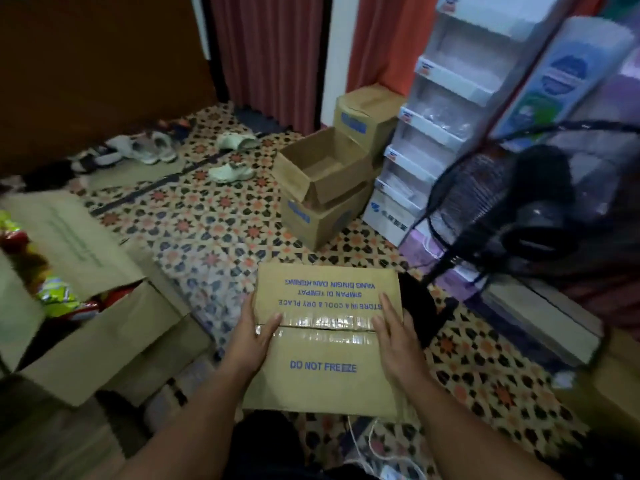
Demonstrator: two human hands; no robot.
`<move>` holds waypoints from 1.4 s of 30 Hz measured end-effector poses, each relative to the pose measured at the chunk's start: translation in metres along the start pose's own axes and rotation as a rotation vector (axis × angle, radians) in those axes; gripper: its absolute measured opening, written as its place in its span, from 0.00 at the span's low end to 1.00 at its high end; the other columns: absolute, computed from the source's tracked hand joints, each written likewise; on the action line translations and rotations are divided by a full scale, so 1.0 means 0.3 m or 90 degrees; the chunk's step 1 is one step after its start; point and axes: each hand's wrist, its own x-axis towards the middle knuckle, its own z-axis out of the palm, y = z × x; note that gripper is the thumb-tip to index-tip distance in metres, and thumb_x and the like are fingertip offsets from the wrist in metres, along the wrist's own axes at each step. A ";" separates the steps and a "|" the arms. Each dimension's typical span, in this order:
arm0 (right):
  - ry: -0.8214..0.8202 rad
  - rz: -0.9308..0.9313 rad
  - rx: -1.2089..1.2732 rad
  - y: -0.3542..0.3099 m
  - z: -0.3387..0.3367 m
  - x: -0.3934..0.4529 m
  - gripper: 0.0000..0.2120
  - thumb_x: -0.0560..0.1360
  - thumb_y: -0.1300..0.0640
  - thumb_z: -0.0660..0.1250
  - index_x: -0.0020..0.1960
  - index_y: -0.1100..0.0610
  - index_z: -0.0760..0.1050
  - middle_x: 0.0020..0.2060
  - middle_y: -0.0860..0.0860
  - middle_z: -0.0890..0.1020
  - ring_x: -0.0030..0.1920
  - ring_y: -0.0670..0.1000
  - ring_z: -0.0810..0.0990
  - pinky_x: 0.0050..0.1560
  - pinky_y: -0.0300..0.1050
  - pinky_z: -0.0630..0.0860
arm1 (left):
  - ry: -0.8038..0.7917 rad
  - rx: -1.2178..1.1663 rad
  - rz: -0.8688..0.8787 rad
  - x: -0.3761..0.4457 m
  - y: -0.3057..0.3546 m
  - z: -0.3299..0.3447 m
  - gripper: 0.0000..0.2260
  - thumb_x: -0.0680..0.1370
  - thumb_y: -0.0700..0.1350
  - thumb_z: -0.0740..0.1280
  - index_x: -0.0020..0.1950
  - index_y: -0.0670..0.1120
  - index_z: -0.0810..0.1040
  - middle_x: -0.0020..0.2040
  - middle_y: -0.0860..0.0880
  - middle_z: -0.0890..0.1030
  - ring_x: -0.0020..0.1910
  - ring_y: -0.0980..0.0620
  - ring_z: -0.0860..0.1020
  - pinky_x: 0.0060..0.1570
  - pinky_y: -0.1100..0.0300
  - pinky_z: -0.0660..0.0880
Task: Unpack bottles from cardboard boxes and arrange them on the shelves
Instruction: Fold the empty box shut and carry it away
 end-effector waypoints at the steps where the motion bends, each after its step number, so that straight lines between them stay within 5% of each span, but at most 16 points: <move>1: -0.023 -0.023 -0.007 -0.018 0.012 0.072 0.24 0.83 0.37 0.53 0.76 0.24 0.50 0.80 0.53 0.56 0.77 0.58 0.64 0.73 0.56 0.67 | 0.031 -0.008 -0.014 0.029 -0.010 -0.012 0.37 0.77 0.65 0.69 0.80 0.61 0.55 0.70 0.56 0.75 0.67 0.54 0.76 0.69 0.49 0.73; 6: -0.133 -0.135 -0.037 -0.143 0.102 0.367 0.23 0.83 0.37 0.54 0.75 0.24 0.51 0.81 0.53 0.54 0.78 0.58 0.60 0.75 0.57 0.65 | 0.158 -0.045 -0.067 0.175 -0.086 -0.077 0.40 0.72 0.71 0.68 0.79 0.64 0.55 0.71 0.55 0.76 0.67 0.53 0.77 0.68 0.45 0.74; 12: -0.258 -0.222 -0.123 -0.325 0.175 0.587 0.23 0.82 0.34 0.51 0.74 0.22 0.47 0.81 0.51 0.52 0.78 0.59 0.60 0.73 0.60 0.67 | 0.294 -0.072 -0.119 0.199 -0.023 -0.124 0.28 0.82 0.48 0.68 0.80 0.50 0.60 0.65 0.54 0.77 0.61 0.55 0.76 0.51 0.70 0.71; 22: -0.469 -0.390 -0.309 -0.619 0.371 0.800 0.25 0.83 0.36 0.48 0.78 0.29 0.47 0.82 0.52 0.48 0.81 0.57 0.53 0.75 0.58 0.60 | 0.521 -0.215 -0.254 0.138 -0.042 -0.101 0.29 0.80 0.59 0.67 0.78 0.62 0.58 0.64 0.59 0.76 0.61 0.57 0.77 0.58 0.55 0.76; 30: -0.628 -0.583 -0.404 -0.803 0.491 0.788 0.26 0.82 0.35 0.48 0.79 0.31 0.49 0.81 0.54 0.53 0.80 0.57 0.55 0.76 0.55 0.59 | 0.739 -0.357 -0.362 0.008 -0.058 -0.005 0.32 0.79 0.61 0.68 0.79 0.65 0.56 0.66 0.57 0.78 0.58 0.56 0.80 0.64 0.49 0.76; 34: -0.697 -0.697 -0.412 -0.865 0.613 0.690 0.27 0.81 0.33 0.48 0.78 0.29 0.48 0.79 0.56 0.58 0.77 0.57 0.63 0.74 0.57 0.65 | 0.882 -0.380 -0.408 -0.094 -0.024 0.036 0.28 0.82 0.53 0.66 0.79 0.56 0.60 0.63 0.52 0.78 0.46 0.64 0.75 0.52 0.58 0.74; 42: -0.799 -0.868 -0.443 -1.005 0.810 0.374 0.24 0.83 0.36 0.53 0.77 0.28 0.50 0.75 0.55 0.64 0.71 0.57 0.71 0.69 0.56 0.68 | 1.073 -0.428 -0.447 -0.305 -0.101 0.062 0.29 0.81 0.58 0.65 0.80 0.60 0.58 0.67 0.53 0.78 0.52 0.62 0.78 0.58 0.53 0.75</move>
